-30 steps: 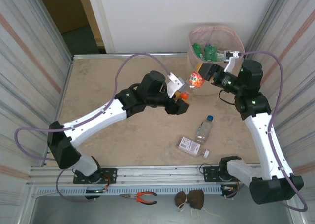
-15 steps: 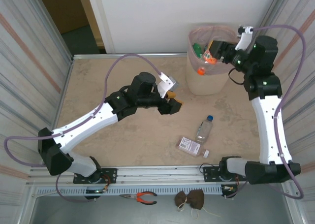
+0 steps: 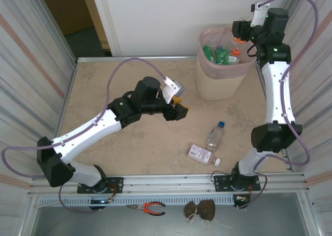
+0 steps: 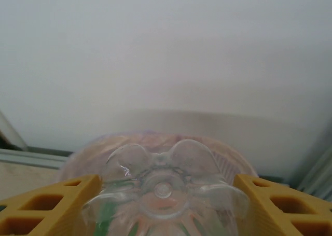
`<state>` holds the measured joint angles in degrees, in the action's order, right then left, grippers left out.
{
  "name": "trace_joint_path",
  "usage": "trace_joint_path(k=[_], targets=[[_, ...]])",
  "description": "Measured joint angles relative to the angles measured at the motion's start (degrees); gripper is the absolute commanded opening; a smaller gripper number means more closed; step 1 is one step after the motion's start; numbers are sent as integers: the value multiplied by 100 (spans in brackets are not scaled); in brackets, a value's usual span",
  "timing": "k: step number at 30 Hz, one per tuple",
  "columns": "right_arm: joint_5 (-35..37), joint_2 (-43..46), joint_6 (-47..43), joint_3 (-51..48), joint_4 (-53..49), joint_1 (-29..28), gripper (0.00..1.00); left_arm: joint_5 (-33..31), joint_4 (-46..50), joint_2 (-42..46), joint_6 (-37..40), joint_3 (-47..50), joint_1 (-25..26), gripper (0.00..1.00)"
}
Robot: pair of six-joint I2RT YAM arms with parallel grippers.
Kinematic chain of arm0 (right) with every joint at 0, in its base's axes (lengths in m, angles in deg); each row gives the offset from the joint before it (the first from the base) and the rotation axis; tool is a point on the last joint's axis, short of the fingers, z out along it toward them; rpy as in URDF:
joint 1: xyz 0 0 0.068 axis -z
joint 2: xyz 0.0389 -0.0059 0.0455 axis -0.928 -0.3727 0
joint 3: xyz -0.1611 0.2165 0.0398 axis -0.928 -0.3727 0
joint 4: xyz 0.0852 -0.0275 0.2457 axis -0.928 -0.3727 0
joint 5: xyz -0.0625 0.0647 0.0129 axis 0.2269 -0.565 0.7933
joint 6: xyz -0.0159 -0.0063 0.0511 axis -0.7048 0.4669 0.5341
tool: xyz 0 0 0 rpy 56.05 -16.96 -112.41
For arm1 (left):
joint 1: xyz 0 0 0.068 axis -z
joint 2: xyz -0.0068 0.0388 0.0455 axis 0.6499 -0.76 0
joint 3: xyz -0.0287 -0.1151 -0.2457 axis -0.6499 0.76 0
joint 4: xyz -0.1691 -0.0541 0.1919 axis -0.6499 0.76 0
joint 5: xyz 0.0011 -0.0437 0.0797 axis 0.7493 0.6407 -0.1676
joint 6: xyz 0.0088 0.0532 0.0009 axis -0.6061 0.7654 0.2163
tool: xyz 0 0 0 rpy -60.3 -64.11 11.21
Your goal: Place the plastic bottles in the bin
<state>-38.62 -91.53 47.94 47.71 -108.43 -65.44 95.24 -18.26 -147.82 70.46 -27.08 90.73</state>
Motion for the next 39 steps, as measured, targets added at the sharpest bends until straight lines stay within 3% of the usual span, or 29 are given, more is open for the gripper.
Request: trace_joint_path(k=[9, 14, 19, 24, 39], targets=[[356, -1255, -549, 831, -595, 24, 57, 0, 2, 0, -81, 52, -66, 60], [509, -1751, -837, 1399, -1029, -4, 63, 2, 2, 0, -103, 105, -74, 59], [603, -1888, -988, 1521, -1255, -44, 74, 2, 0, 0, -125, 107, -74, 59], [629, -1893, -1008, 1523, -1349, -85, 77, 2, 2, 0, -131, 107, -74, 59], [503, -1574, -935, 1523, -1596, -116, 57, 11, -17, 2, -262, 127, -74, 58]])
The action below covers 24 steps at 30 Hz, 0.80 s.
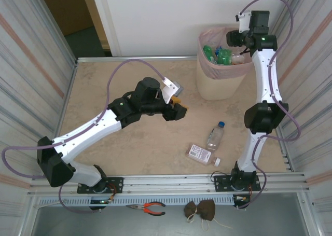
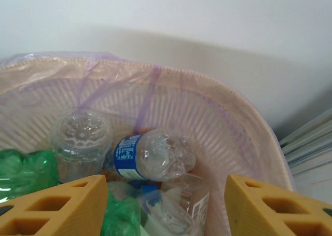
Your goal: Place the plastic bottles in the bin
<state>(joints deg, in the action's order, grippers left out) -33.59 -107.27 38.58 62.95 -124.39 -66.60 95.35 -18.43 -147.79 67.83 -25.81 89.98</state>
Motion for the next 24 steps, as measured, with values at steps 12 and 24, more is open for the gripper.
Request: trace_joint_path(k=[12, 24], targets=[[-181, 1064, 313, -2004, 48, -7, 36, 44, -76, 42, -31, 96, 0, 57], [-1725, 1292, 933, -2413, 162, 306, 33, 105, -111, 42, -52, 116, 0, 57]])
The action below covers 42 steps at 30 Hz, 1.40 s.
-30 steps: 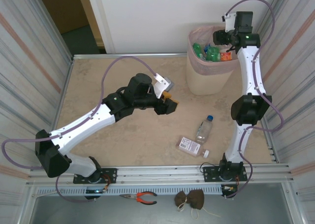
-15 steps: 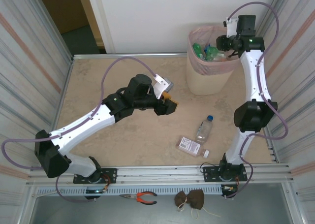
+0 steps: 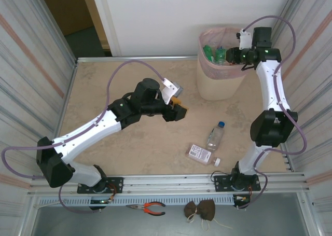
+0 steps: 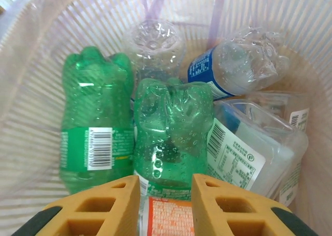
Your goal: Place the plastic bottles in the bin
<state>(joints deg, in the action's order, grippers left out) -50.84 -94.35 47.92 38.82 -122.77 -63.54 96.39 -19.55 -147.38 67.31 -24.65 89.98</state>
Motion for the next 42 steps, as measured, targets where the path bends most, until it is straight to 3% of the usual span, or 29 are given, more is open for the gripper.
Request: trace_joint_path(k=[6, 15, 20, 27, 35, 42], targets=[[-310, 363, 293, 20, 24, 44, 38, 155, 330, -68, 365, -63, 0, 57], [-538, 1921, 713, -739, 522, 72, 41, 831, 791, -387, 2031, -98, 79, 58], [-533, 2629, 791, -1456, 654, 81, 41, 973, 901, -634, 3379, -74, 505, 63], [-483, 3536, 883, -2522, 627, 81, 42, 1027, 964, -1353, 4857, -68, 1040, 81], [-393, 4411, 879, -3165, 308, 81, 43, 750, 1215, -2378, 5600, -326, 1360, 90], [-317, 4747, 879, -3482, 133, 83, 44, 527, 1176, -2874, 5663, -468, 1519, 93]])
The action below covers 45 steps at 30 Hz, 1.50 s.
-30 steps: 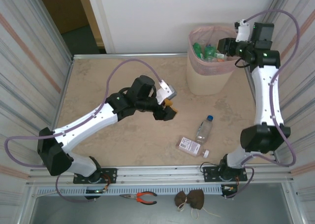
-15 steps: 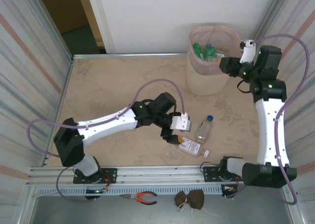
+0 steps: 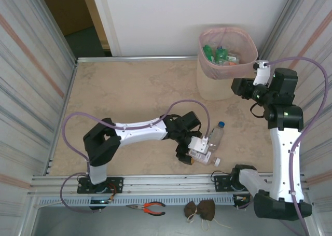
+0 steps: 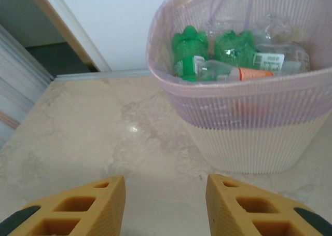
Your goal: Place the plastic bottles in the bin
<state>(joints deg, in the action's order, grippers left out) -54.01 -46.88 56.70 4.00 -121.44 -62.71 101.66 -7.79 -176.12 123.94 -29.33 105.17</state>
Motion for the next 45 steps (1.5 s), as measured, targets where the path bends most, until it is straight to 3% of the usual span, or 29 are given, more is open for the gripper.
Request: trace_joint_path(k=[9, 20, 27, 36, 45], targets=[[0, 109, 0, -55, -101, 0, 44, -457, -214, -560, -46, -35, 37, 90], [0, 203, 0, -70, -138, 0, 45, -804, -509, -686, -197, -37, 37, 66], [0, 240, 2, -70, -140, 0, 45, -793, -599, -627, -214, 50, 37, 63], [-39, 251, 190, -70, -125, 0, 45, -612, -667, 365, -262, 481, 17, 62], [-299, 448, 811, -70, 306, -2, 46, -688, -1327, 1484, -815, 758, -214, 60]])
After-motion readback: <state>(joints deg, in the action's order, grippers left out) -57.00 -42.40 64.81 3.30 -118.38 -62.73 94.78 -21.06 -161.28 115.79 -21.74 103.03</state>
